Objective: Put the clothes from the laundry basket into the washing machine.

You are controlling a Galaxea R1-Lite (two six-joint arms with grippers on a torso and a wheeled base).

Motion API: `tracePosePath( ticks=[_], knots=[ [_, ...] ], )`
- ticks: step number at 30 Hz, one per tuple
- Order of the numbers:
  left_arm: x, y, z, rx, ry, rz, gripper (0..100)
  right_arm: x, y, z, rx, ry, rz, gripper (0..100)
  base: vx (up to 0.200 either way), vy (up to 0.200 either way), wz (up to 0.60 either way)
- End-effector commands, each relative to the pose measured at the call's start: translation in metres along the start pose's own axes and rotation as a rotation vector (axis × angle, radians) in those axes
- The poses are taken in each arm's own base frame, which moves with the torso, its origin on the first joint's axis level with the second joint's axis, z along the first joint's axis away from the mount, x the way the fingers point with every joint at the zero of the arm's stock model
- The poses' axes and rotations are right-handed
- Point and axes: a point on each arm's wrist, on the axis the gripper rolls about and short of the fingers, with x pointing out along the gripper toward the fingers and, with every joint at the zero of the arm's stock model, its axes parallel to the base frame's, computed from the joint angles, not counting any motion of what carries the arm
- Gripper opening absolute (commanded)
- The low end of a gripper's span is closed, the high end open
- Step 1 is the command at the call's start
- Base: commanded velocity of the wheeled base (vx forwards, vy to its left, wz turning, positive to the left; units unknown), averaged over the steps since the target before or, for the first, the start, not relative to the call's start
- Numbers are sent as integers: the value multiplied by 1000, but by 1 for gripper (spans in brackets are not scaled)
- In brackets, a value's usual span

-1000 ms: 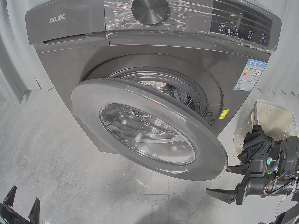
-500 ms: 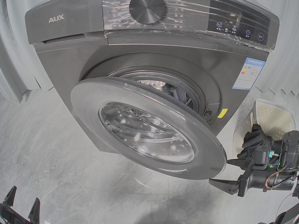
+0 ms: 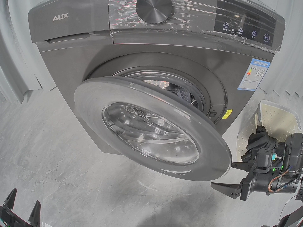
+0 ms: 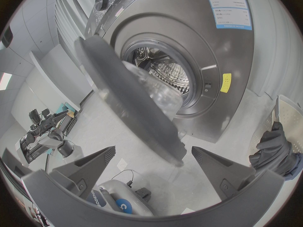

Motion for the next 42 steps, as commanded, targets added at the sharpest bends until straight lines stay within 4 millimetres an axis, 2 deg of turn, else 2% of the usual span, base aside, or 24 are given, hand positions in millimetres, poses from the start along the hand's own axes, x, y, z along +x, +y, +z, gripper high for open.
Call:
tracePosePath(
  ticks=[1, 10, 17, 25, 37, 42],
  knots=[
    [0, 0, -5, 0, 4, 0, 100, 0, 4, -5, -8, 18, 25, 100, 0, 0, 0],
    [0, 0, -5, 0, 4, 0, 100, -2, 8, -8, -13, 28, 43, 100, 0, 0, 0],
    [0, 0, -5, 1, 4, 0, 100, 7, -9, 0, 23, 16, -66, 100, 0, 0, 0],
    [0, 0, -5, 3, 4, 0, 100, 11, -9, 8, 13, -45, -59, 100, 0, 150, 0],
    [0, 0, -5, 3, 3, 0, 100, 16, -11, 14, 12, -67, -65, 100, 0, 0, 0],
    [0, 0, -5, 1, 3, 0, 100, 16, -9, 10, 9, -53, -54, 100, 0, 0, 0]
  ],
)
